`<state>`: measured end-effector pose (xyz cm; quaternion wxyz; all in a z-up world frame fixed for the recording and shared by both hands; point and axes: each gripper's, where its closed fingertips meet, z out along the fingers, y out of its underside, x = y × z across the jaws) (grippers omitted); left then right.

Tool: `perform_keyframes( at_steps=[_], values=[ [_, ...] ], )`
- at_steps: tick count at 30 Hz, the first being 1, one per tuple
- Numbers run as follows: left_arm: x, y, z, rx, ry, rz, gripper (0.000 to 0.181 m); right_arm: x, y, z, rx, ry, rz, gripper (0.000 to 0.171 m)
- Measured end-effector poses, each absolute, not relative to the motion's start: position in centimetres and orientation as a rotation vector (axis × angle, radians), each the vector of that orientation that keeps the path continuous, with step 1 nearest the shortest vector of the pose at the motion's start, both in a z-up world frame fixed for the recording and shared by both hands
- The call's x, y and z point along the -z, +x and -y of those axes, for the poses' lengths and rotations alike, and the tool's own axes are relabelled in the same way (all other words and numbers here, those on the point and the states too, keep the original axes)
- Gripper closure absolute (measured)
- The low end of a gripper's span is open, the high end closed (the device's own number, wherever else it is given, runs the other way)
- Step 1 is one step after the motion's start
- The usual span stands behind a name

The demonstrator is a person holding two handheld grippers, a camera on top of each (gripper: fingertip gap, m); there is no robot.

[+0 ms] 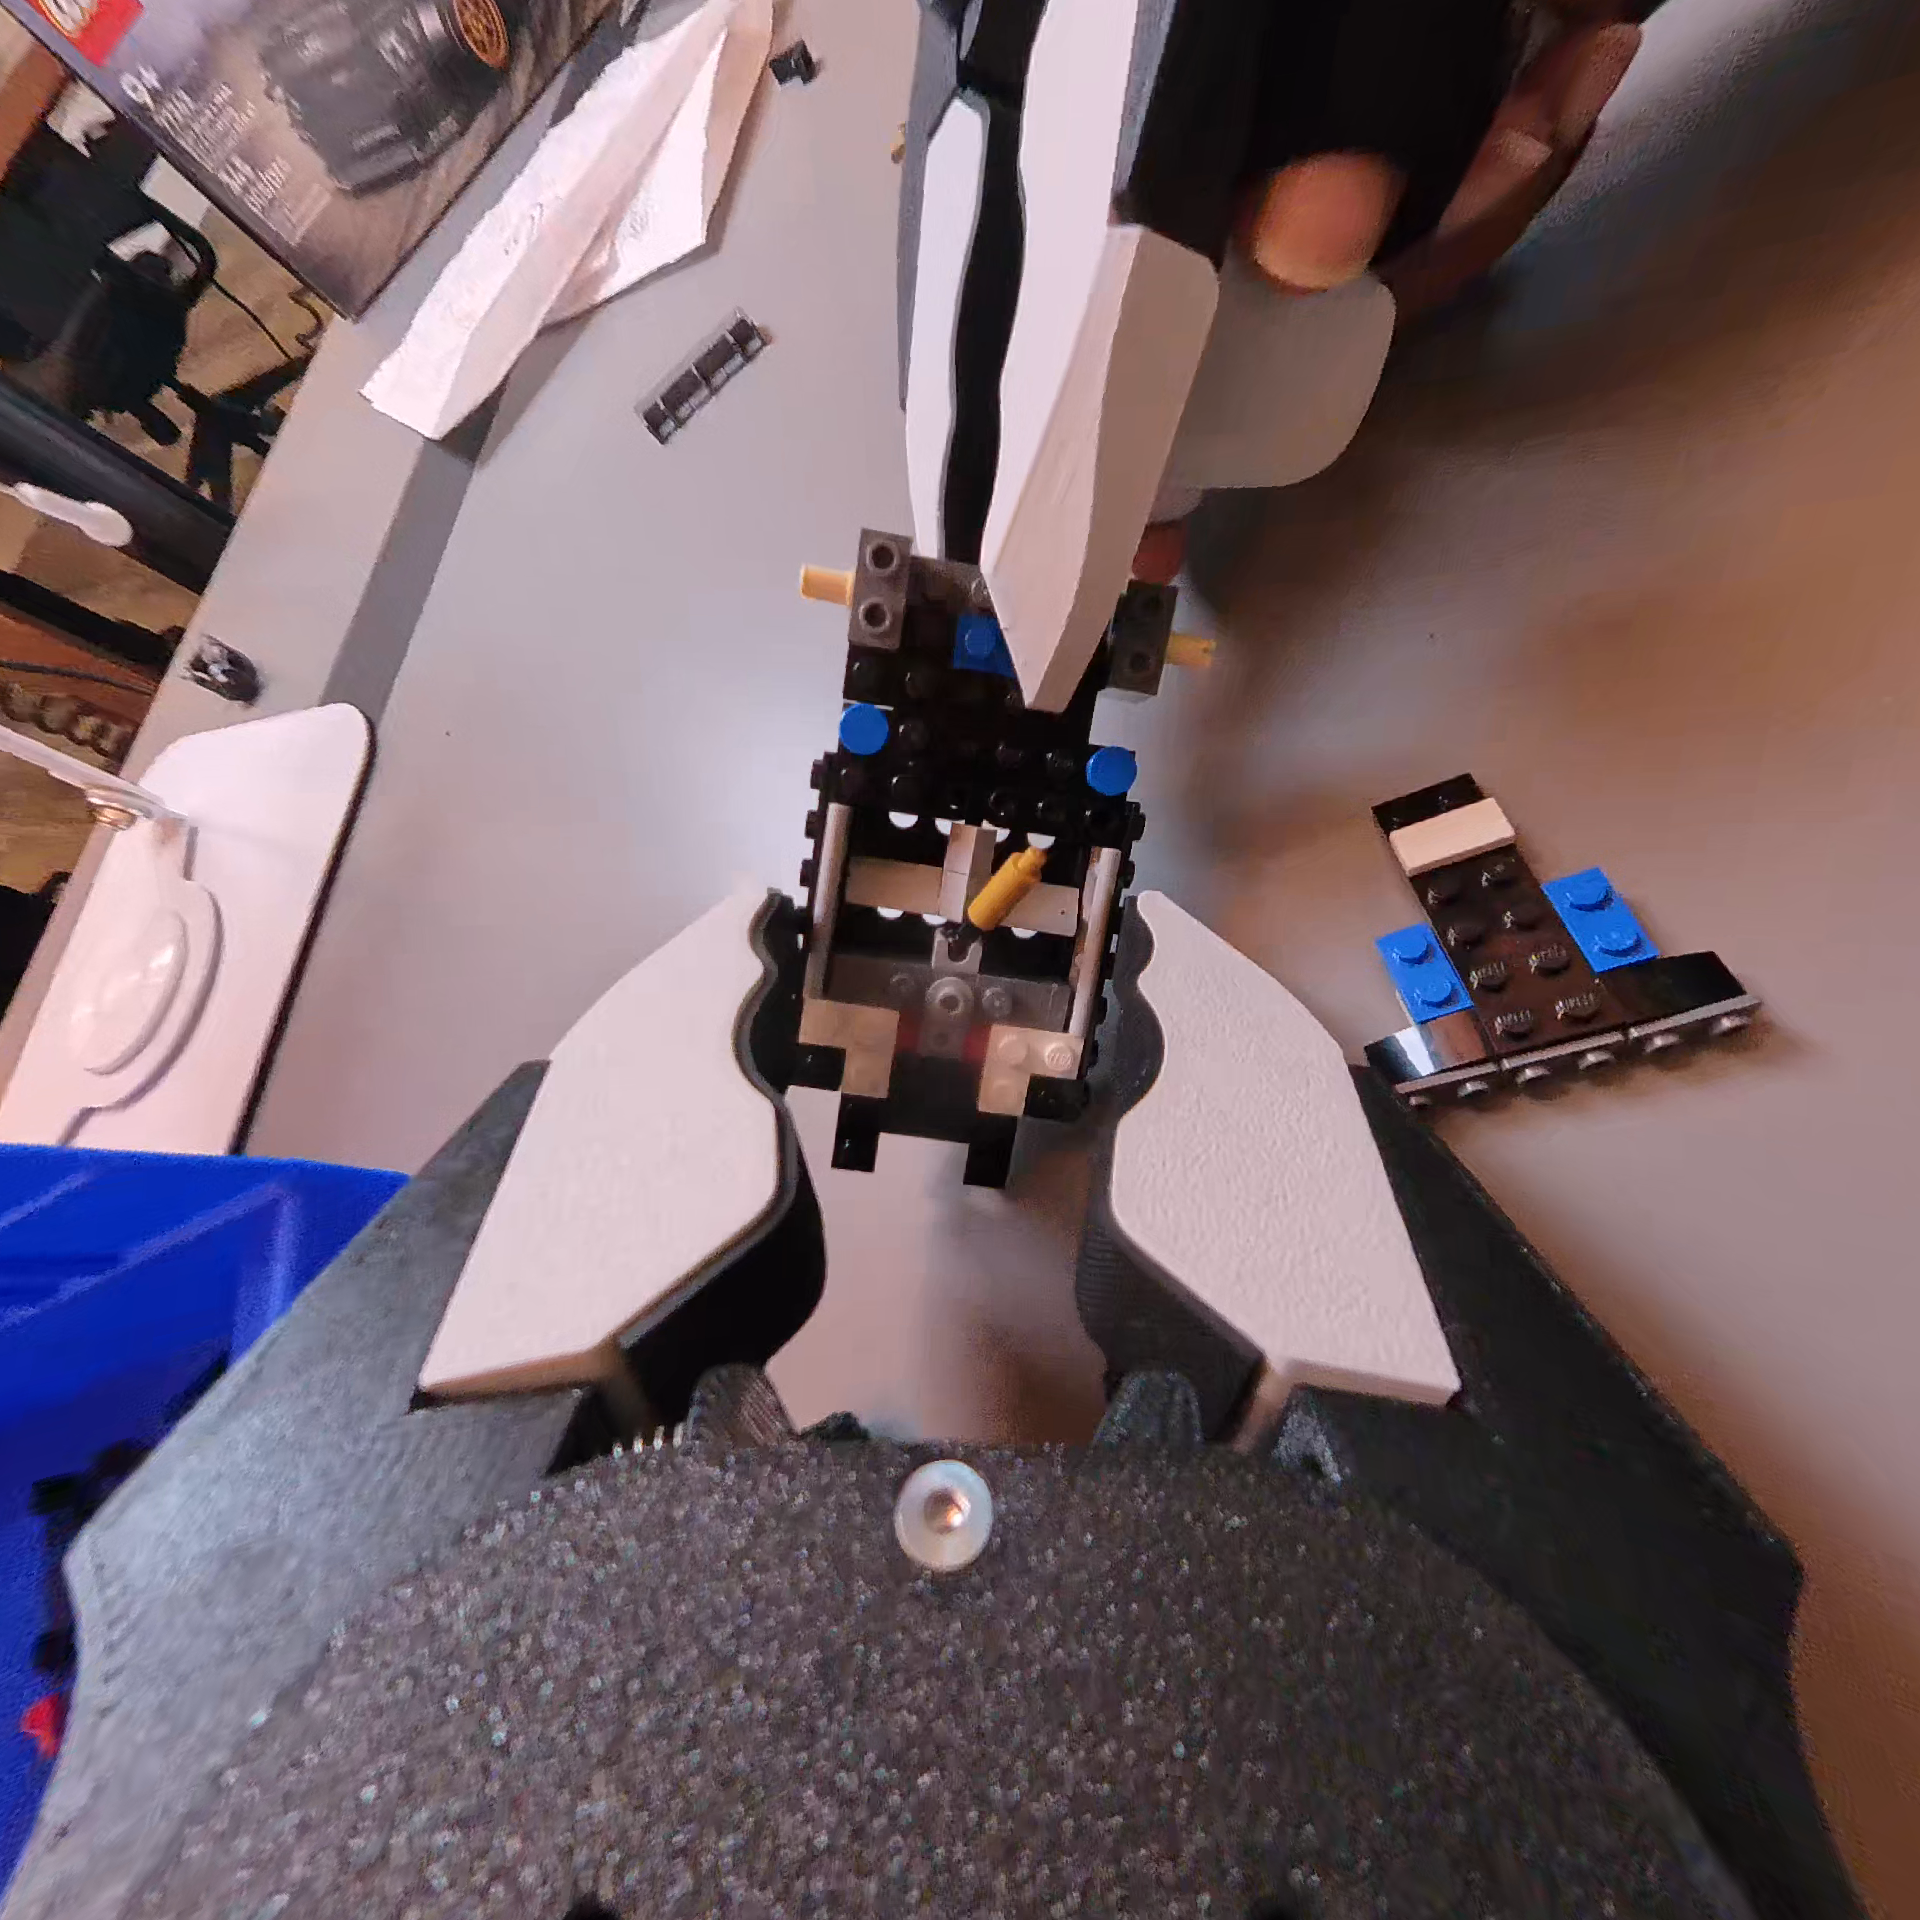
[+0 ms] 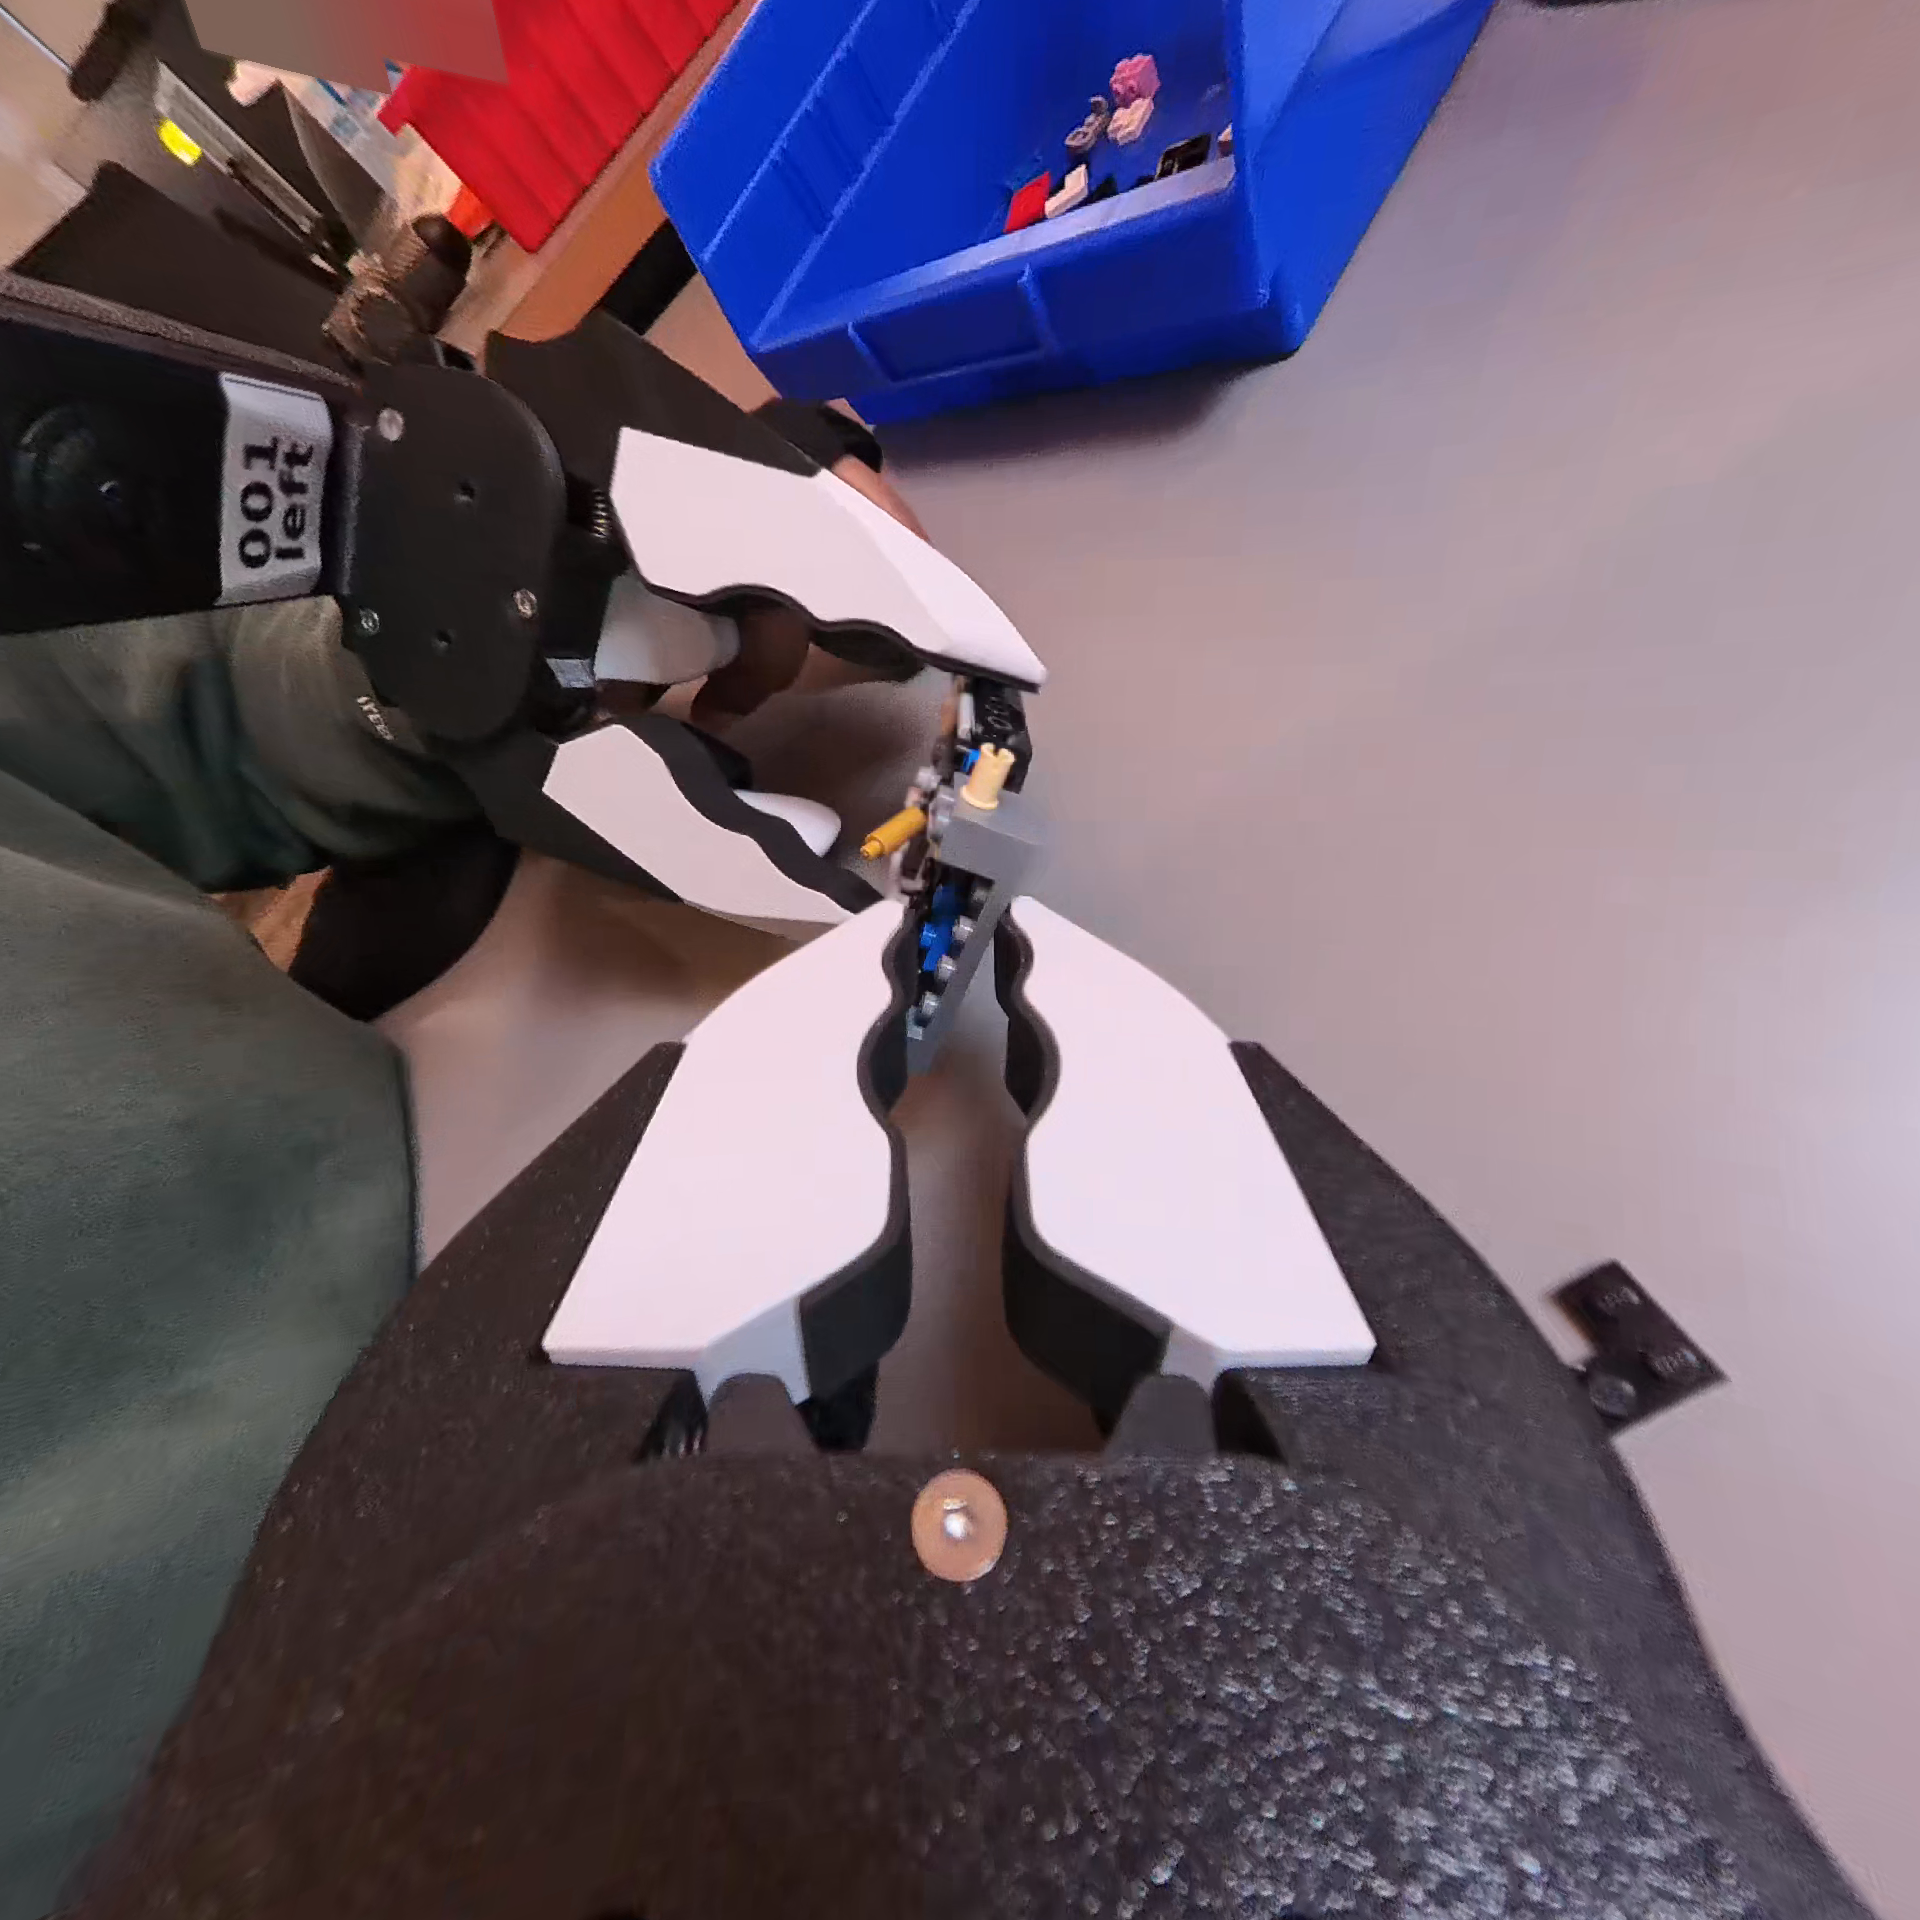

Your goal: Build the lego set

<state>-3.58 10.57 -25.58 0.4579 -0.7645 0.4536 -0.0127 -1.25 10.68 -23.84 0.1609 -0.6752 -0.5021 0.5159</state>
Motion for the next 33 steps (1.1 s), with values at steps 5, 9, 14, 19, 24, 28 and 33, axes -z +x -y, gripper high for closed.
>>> perform_keyframes(
  at_steps=[5,9,14,19,24,28,33],
  values=[
    [26.0,-3.6,-10.6,0.115,-1.968,-1.080,0.123,24.2,-1.3,-10.8,-1.412,-1.968,1.418,0.158],
    [25.9,-3.5,-10.4,0.202,-1.978,-1.111,0.122,23.8,-1.2,-10.6,-1.403,-1.907,1.477,0.158],
    [22.0,-3.7,-9.6,0.630,-1.882,-0.958,0.122,23.0,-0.3,-9.8,-1.139,-1.493,1.753,0.163],
    [23.2,-3.1,-8.5,0.554,-1.807,-1.127,0.129,22.7,-1.0,-8.2,-0.951,-1.191,1.840,0.163],
    [23.2,-2.4,-8.3,0.327,-1.686,-1.253,0.164,21.2,-1.1,-8.3,-0.704,-0.958,1.818,0.163],
    [21.2,-2.8,-9.0,0.095,-1.536,-1.247,0.165,19.5,-1.3,-8.6,-0.484,-0.792,1.753,0.163],
    [19.4,-2.9,-9.4,-0.037,-1.482,-1.208,0.164,17.9,-1.2,-8.8,-0.330,-0.683,1.681,0.162]
  ],
)
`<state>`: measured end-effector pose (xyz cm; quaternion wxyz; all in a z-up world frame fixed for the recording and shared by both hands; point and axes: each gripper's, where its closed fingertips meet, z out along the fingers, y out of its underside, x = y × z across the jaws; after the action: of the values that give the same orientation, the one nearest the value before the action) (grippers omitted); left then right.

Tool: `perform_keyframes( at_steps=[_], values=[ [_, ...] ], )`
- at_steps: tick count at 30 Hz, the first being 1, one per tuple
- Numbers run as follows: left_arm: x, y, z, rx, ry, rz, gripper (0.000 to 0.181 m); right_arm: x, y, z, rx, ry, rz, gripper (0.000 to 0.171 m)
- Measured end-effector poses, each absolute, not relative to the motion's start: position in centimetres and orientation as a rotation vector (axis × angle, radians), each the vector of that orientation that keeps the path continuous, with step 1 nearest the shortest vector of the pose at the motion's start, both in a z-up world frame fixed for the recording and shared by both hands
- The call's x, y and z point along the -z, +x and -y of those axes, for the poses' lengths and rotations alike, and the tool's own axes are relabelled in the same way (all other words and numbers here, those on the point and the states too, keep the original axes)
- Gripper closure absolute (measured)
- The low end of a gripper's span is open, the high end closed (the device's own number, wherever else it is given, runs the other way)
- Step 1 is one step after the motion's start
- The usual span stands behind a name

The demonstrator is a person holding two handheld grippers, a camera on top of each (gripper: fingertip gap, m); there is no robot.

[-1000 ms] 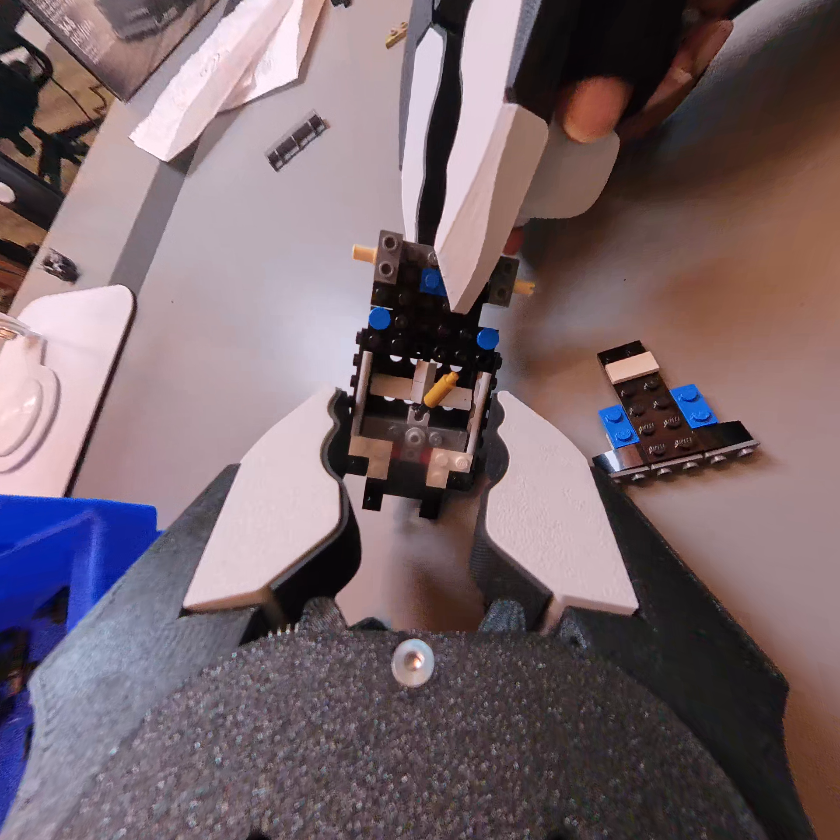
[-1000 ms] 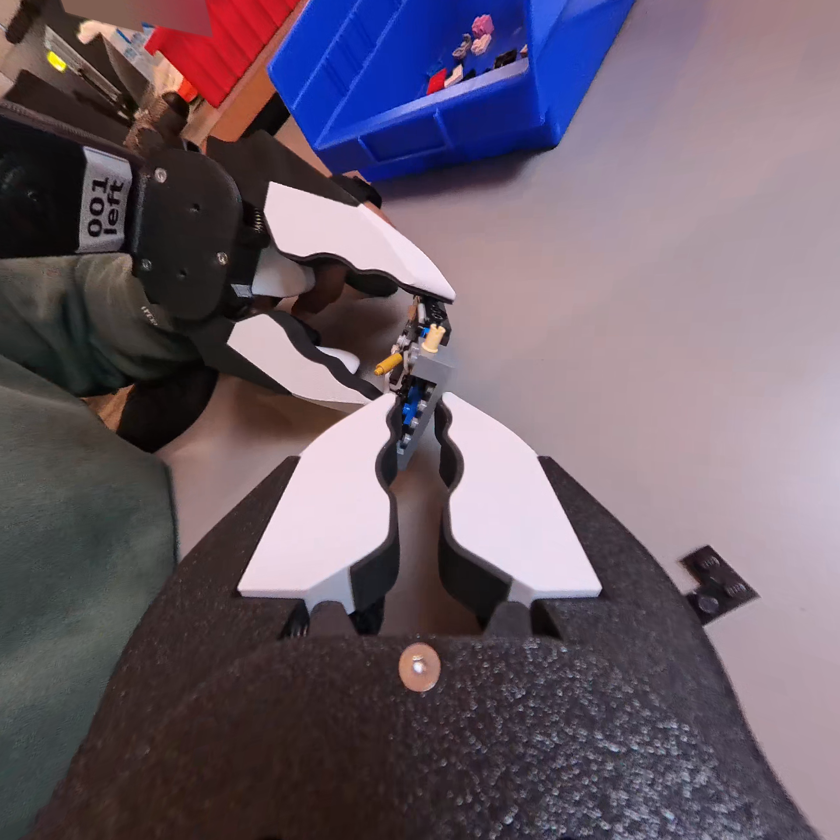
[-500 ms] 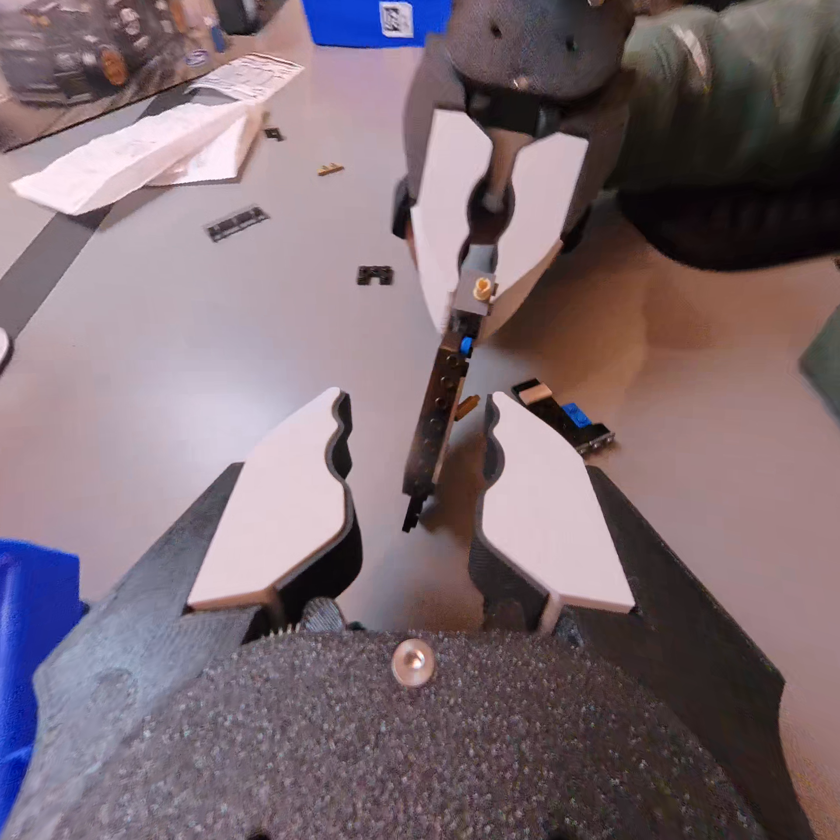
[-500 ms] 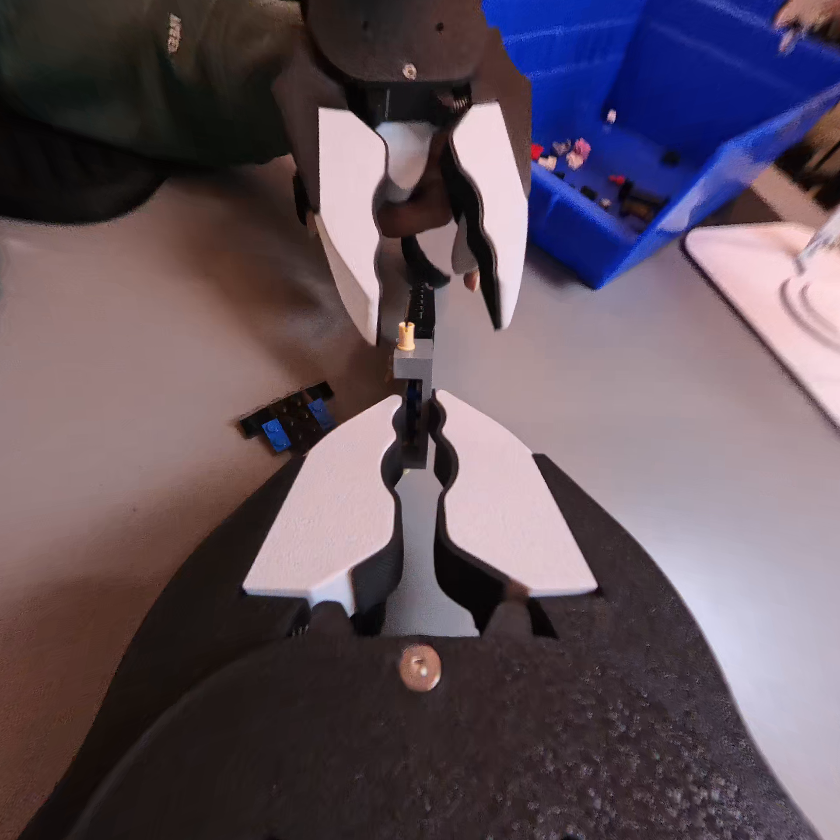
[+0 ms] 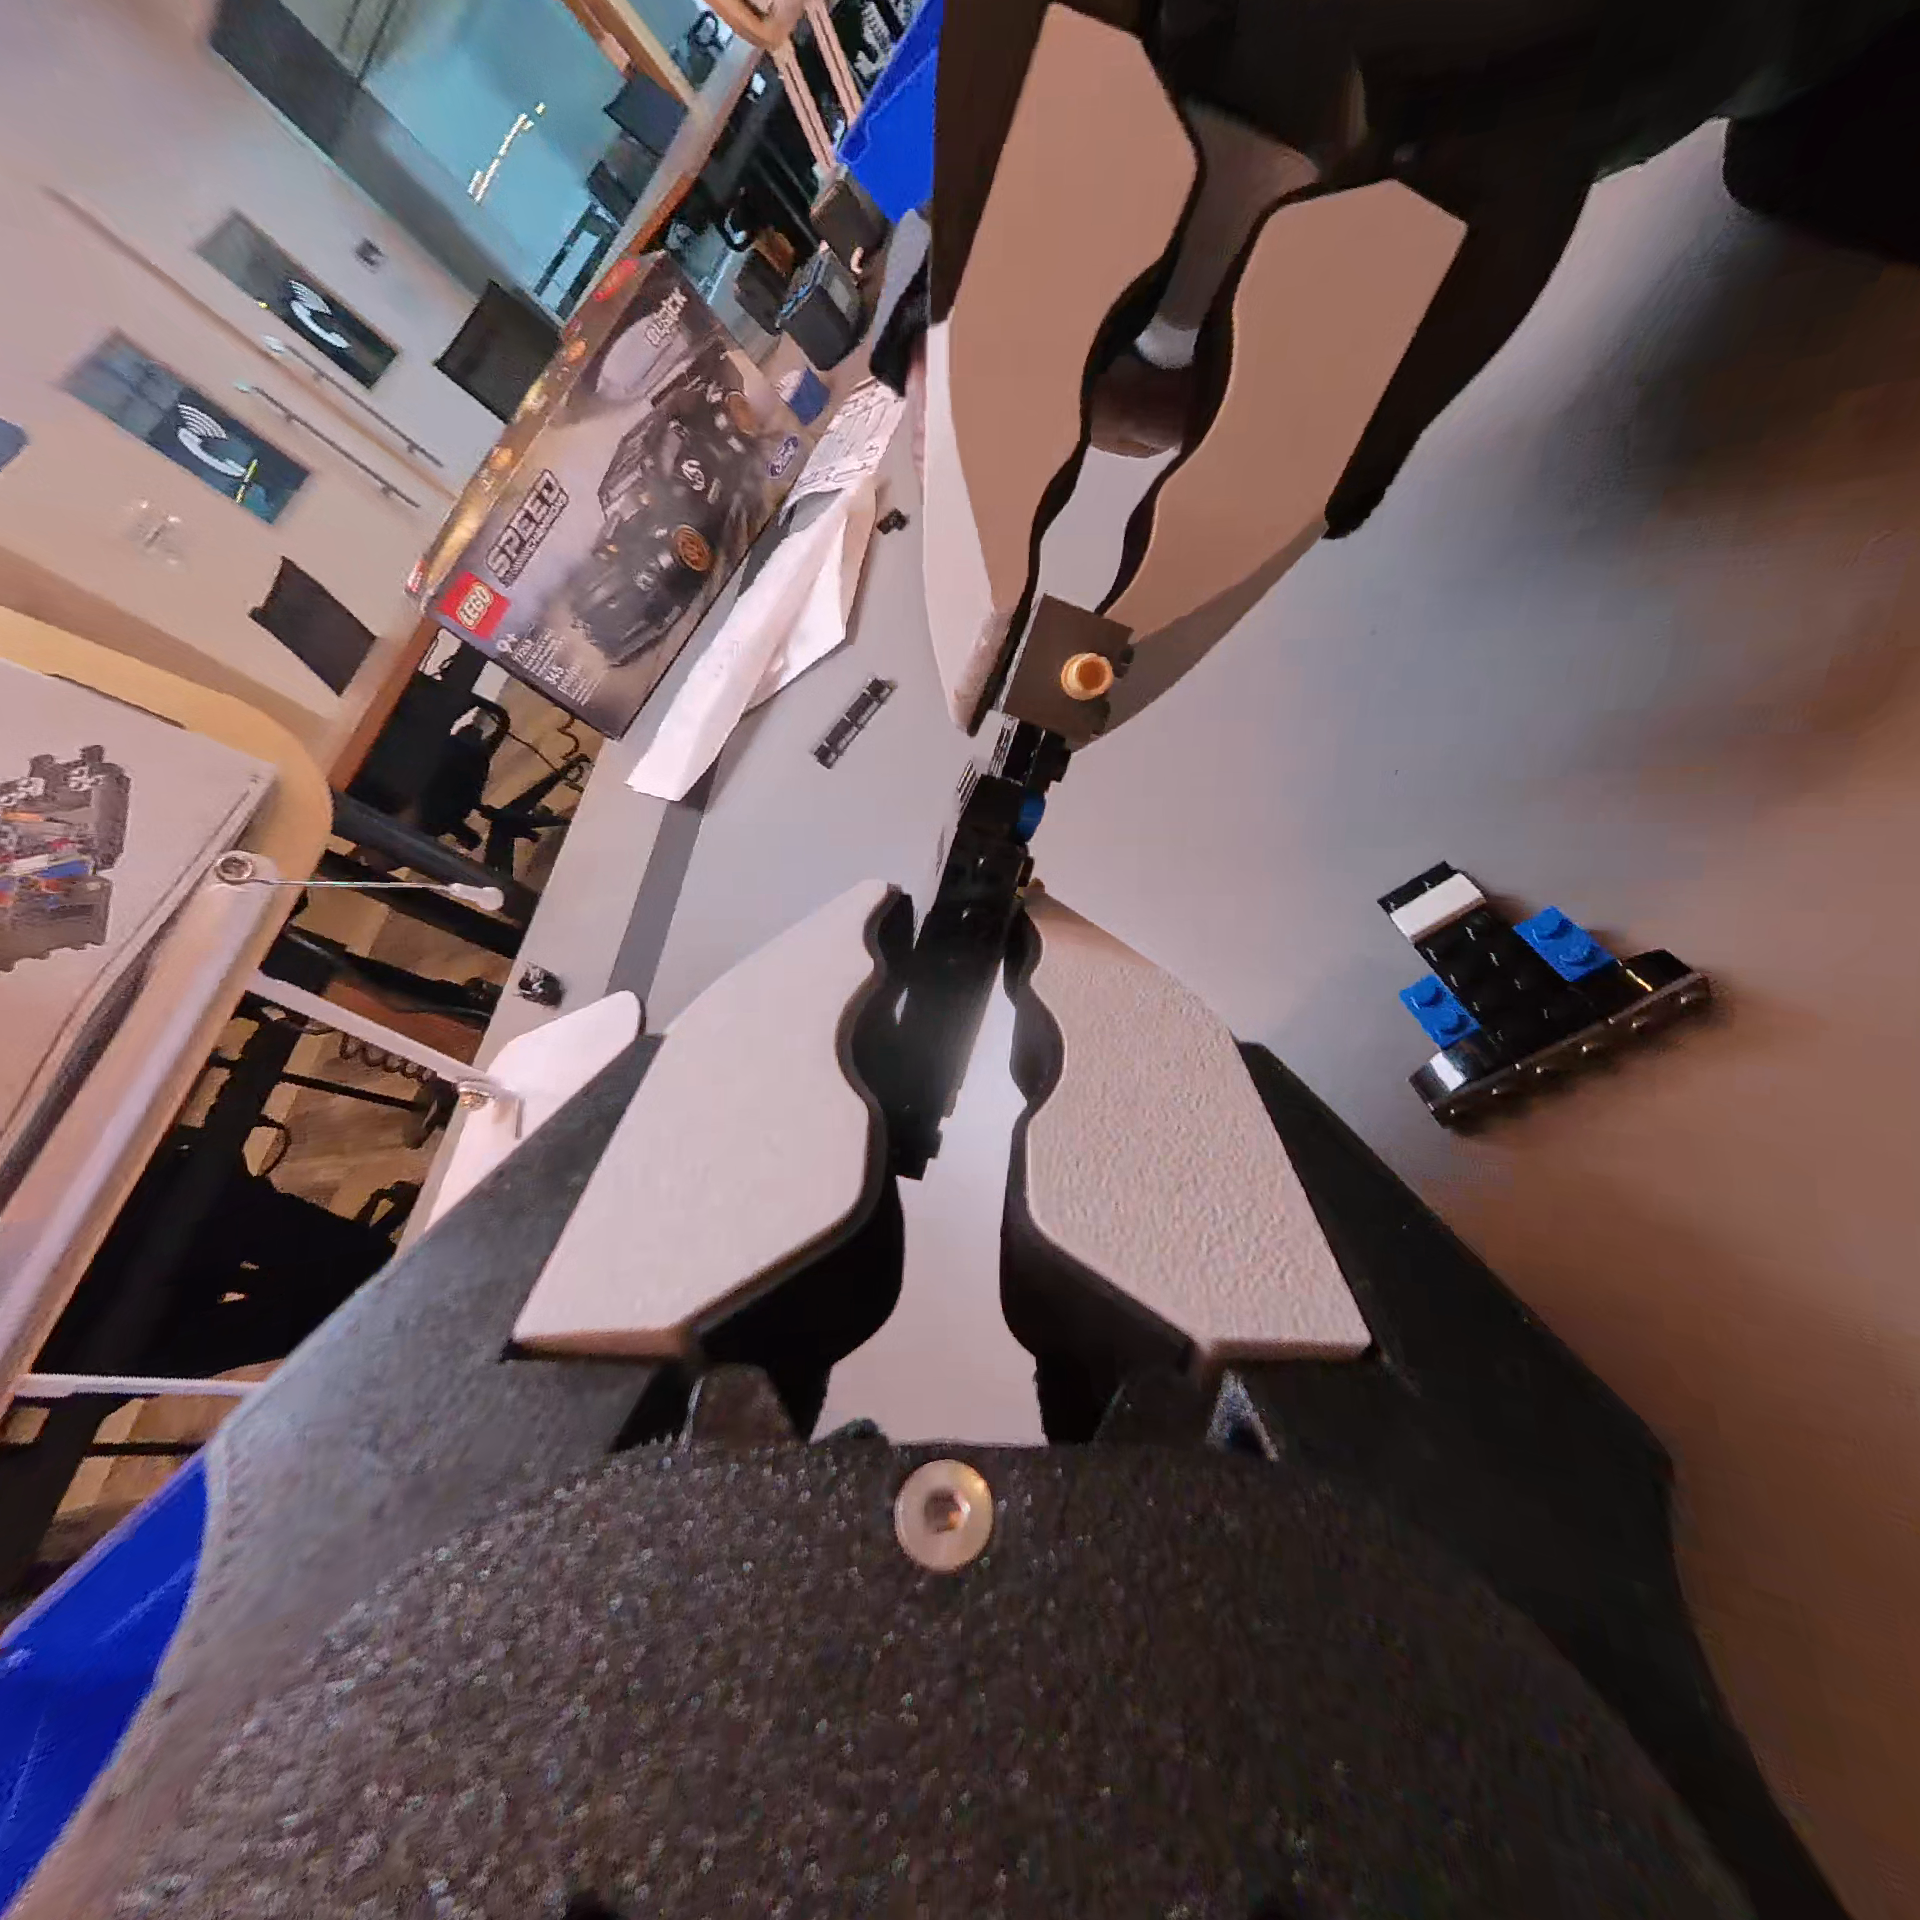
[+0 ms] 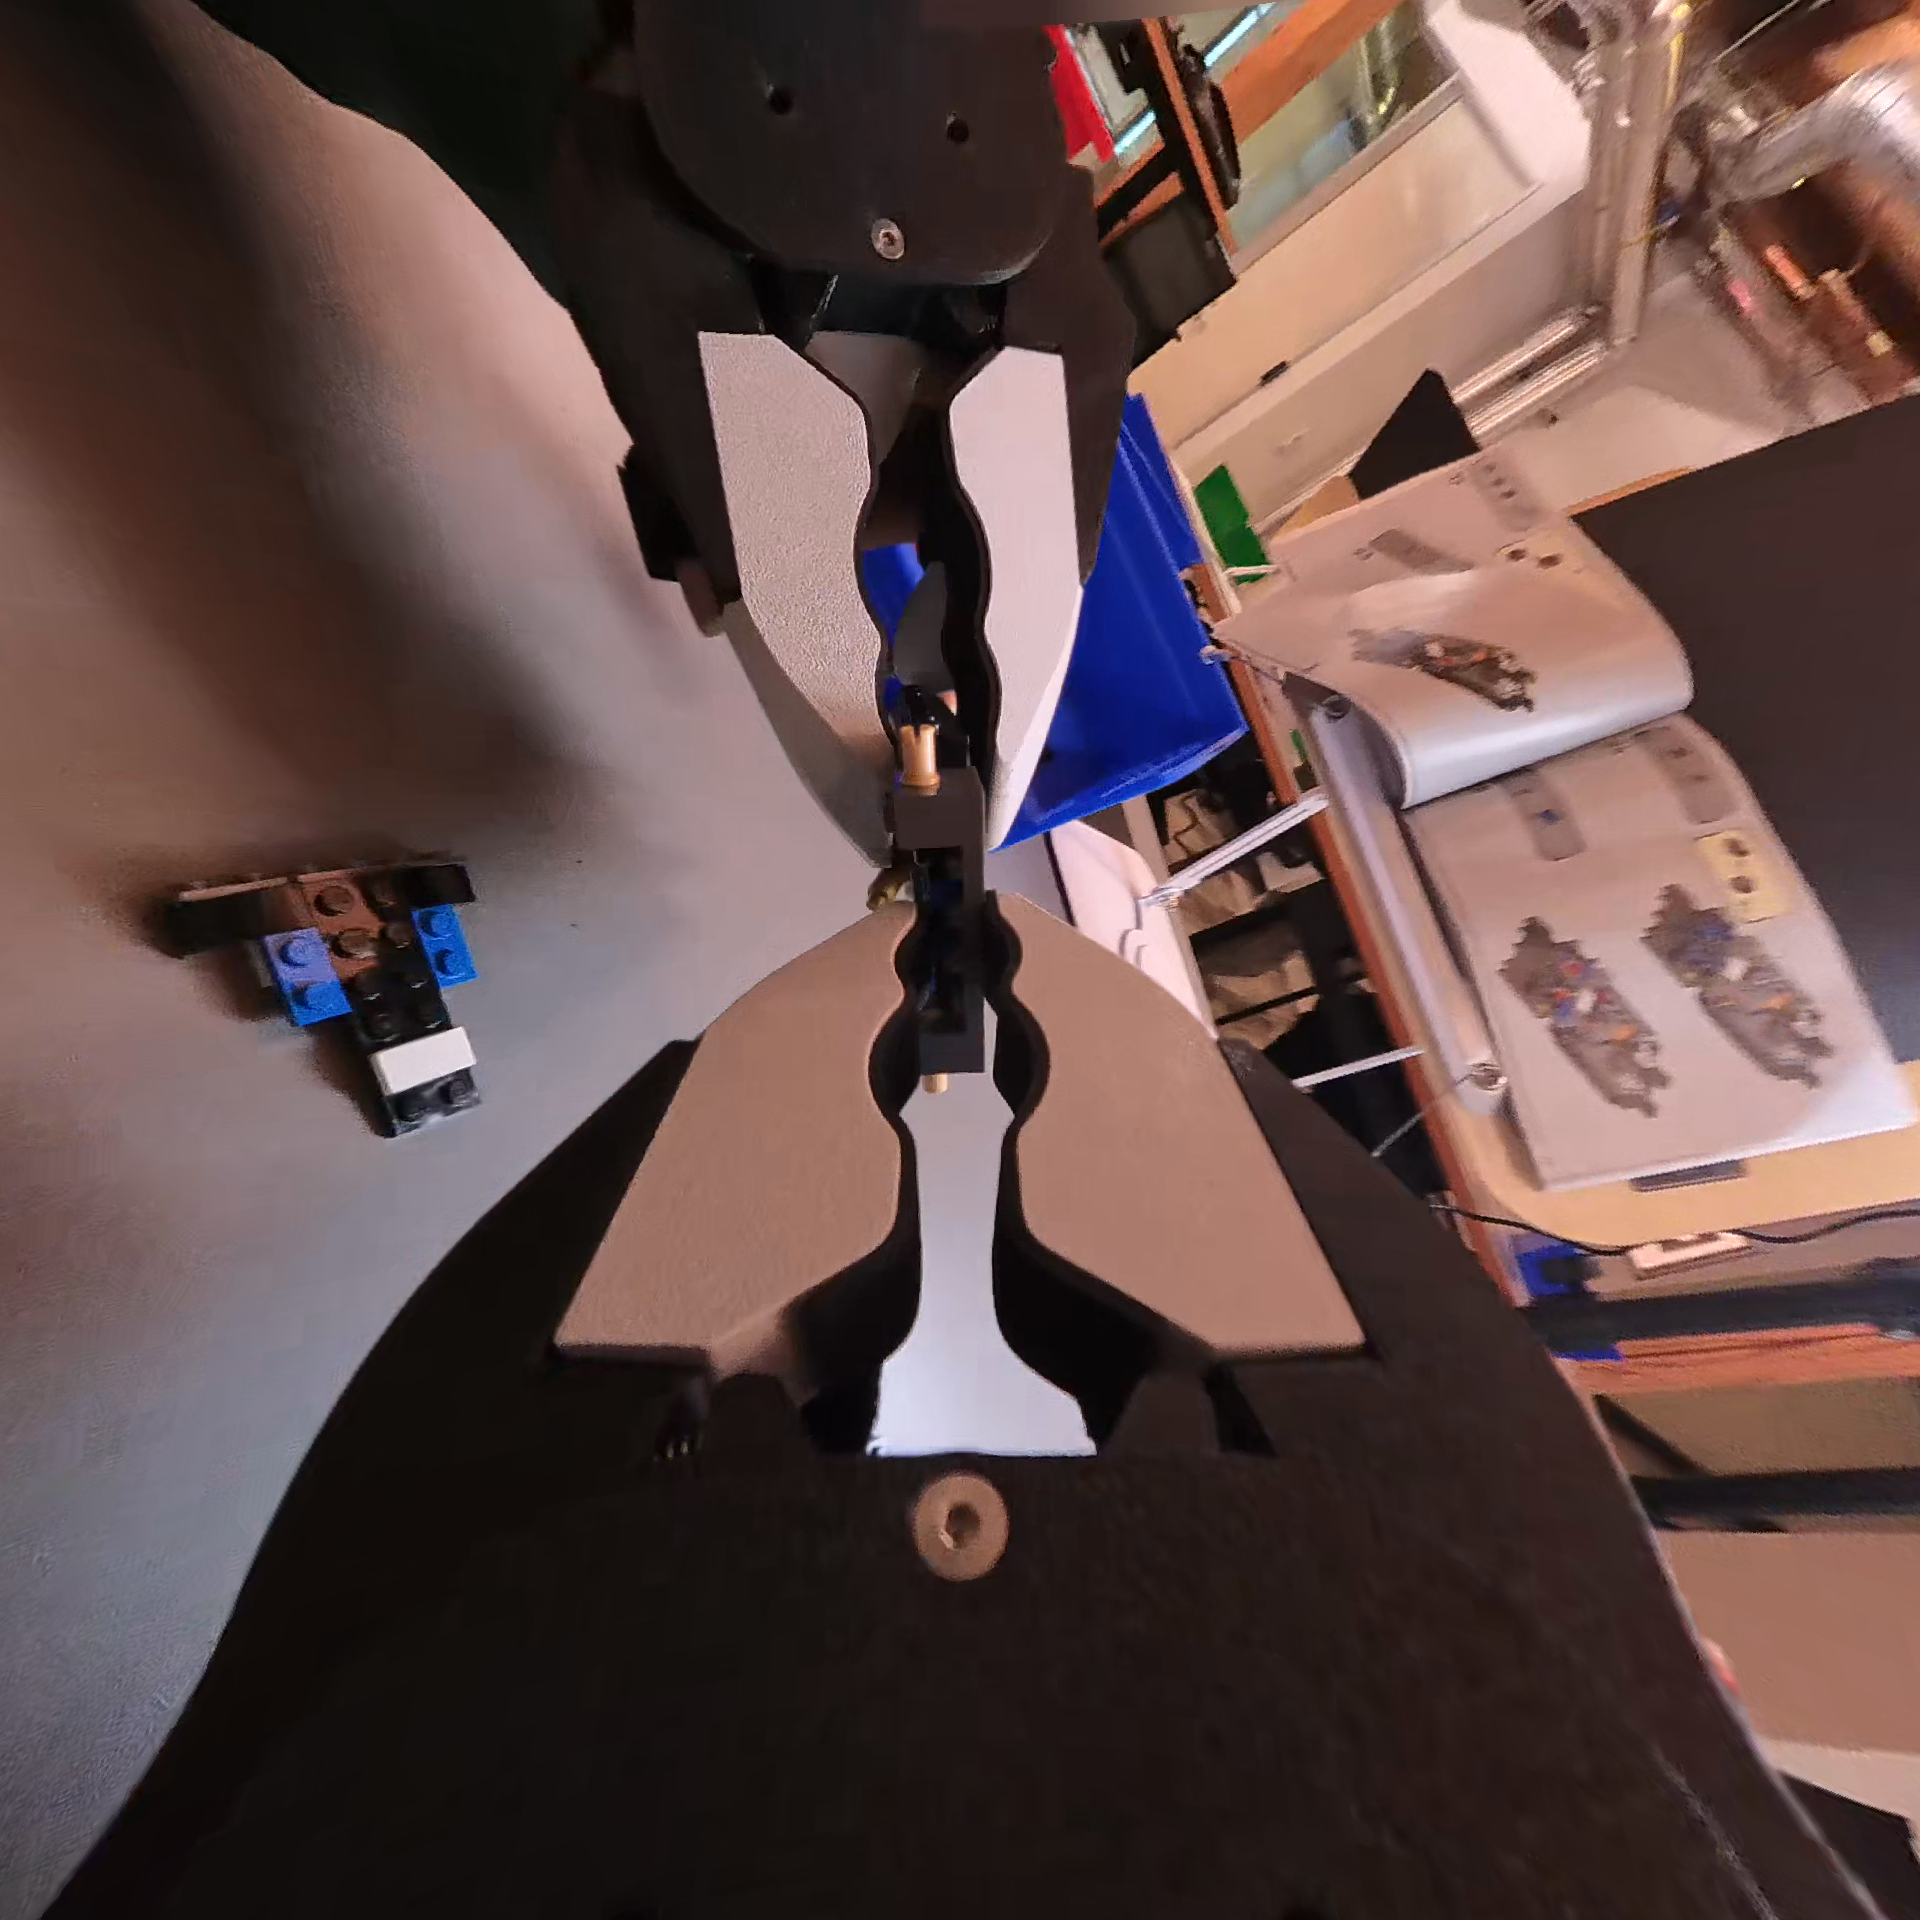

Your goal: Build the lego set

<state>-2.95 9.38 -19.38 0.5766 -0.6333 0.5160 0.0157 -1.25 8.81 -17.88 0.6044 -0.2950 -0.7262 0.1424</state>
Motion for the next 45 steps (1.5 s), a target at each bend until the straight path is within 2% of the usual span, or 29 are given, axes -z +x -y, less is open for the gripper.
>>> perform_keyframes(
  at_steps=[13,18,21,27,30,34,36,39,45],
  values=[
    [18.2,-3.4,-9.7,-0.134,-1.473,-1.175,0.162,17.1,-1.6,-8.9,-0.282,-0.630,1.595,0.162],
    [18.9,-3.5,-9.7,-0.171,-1.457,-1.205,0.159,18.0,-1.5,-9.0,-0.409,-0.715,1.655,0.163],
    [19.9,-3.1,-9.1,-0.105,-1.492,-1.258,0.159,18.6,-1.3,-8.6,-0.650,-0.878,1.687,0.163],
    [20.0,-1.5,-7.1,0.370,-1.642,-1.194,0.166,18.4,-0.3,-7.5,-1.460,-1.299,1.655,0.163],
    [20.1,-1.2,-6.9,0.658,-1.787,-1.037,0.168,18.4,-0.5,-7.9,-1.658,-1.466,1.584,0.163],
    [19.5,-1.2,-7.8,1.255,-1.927,-0.590,0.168,17.6,-1.3,-10.2,-1.677,-1.587,1.373,0.159],
    [19.1,-1.6,-8.5,1.495,-1.889,-0.379,0.168,16.6,-1.0,-11.5,-1.632,-1.562,1.300,0.152],
    [18.6,-2.6,-9.5,1.628,-1.802,-0.197,0.168,15.4,-0.1,-13.1,-1.578,-1.565,1.198,0.152],
    [17.3,-3.5,-10.7,1.689,-1.655,-0.037,0.169,16.4,-0.7,-12.4,-1.595,-1.672,1.137,0.152]
  ],
)
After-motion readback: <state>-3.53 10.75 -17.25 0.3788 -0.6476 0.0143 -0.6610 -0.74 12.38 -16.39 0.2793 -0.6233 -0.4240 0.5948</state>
